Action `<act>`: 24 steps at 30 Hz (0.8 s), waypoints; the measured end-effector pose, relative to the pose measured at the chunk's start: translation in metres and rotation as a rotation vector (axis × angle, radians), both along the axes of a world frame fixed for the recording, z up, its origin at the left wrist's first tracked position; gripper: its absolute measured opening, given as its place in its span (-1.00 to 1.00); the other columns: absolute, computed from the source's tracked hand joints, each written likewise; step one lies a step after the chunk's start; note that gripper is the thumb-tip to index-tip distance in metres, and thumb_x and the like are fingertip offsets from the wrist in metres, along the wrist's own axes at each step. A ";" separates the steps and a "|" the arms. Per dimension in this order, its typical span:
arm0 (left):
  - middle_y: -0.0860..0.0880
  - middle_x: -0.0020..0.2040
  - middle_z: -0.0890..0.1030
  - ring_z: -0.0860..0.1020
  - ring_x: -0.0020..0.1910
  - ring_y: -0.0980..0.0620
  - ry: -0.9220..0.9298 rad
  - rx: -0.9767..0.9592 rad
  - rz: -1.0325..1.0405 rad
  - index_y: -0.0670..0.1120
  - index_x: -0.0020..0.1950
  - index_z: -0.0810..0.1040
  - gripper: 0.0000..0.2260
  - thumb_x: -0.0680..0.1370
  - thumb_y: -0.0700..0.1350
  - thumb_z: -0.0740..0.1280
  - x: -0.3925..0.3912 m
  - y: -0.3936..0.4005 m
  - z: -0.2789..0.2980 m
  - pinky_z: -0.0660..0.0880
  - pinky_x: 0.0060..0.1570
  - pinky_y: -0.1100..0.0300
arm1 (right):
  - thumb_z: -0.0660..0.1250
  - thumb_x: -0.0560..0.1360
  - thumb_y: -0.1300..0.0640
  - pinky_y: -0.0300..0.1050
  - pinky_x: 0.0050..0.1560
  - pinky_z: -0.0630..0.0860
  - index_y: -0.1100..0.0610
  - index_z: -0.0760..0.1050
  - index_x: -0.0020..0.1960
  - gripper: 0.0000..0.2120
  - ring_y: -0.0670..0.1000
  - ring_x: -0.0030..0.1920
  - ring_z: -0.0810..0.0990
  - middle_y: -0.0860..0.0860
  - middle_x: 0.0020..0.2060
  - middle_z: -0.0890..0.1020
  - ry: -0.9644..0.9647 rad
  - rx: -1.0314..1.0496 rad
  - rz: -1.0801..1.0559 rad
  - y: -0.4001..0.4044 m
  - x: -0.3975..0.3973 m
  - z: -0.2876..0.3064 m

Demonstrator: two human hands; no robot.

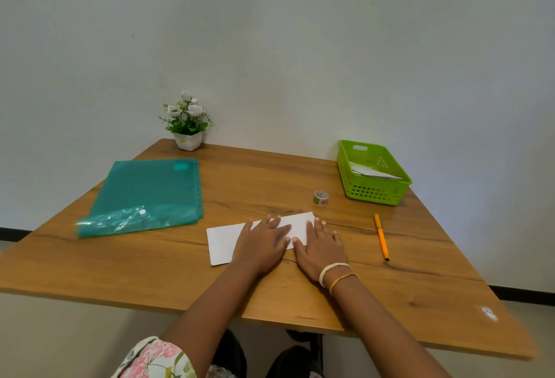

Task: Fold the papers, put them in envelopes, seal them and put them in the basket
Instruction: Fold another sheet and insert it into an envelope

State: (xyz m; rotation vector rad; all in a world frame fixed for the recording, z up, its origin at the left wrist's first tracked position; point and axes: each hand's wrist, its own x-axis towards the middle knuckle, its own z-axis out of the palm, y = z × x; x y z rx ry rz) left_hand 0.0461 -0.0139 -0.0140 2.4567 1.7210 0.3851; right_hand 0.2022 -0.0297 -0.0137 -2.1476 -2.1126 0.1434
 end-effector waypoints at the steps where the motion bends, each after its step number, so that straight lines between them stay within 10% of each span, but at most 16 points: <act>1: 0.08 0.56 0.15 0.06 0.55 0.08 0.000 -0.008 0.002 0.19 0.51 0.22 -0.58 0.65 0.16 -0.01 0.000 0.000 0.000 -0.04 0.48 -0.05 | -0.13 0.60 -0.19 0.03 0.52 -0.05 0.15 -0.07 0.56 -0.35 0.05 0.55 -0.05 0.07 0.56 -0.01 -0.003 -0.004 0.006 0.000 0.001 0.002; 13: 0.05 0.58 0.10 0.04 0.55 0.05 0.028 -0.027 -0.044 0.18 0.53 0.16 -0.59 0.66 0.11 -0.03 -0.002 -0.001 0.005 -0.04 0.48 -0.04 | -0.04 0.63 -0.08 -0.01 0.45 0.21 0.14 0.11 0.53 -0.47 0.06 0.49 0.21 0.09 0.50 0.23 -0.018 0.023 0.124 0.004 0.019 0.012; 18: -0.03 0.57 0.14 0.06 0.55 -0.02 -0.069 -0.046 -0.001 0.23 0.48 0.28 -0.61 0.64 0.15 0.05 -0.001 0.000 0.004 -0.01 0.48 -0.02 | 0.22 0.55 0.16 -0.05 0.14 0.49 0.14 0.49 0.26 -0.70 0.15 0.19 0.54 0.13 0.20 0.58 0.268 0.070 -0.167 0.026 0.018 0.033; 24: -0.02 0.44 0.35 0.31 0.40 -0.03 -0.177 -0.058 0.028 0.20 0.42 0.37 -0.57 0.55 0.17 0.26 -0.004 0.000 0.012 0.27 0.36 0.04 | 0.39 0.47 0.15 -0.06 0.09 0.50 0.21 0.49 0.21 -0.66 0.17 0.20 0.54 0.16 0.21 0.56 0.376 -0.110 -0.374 0.051 0.015 0.053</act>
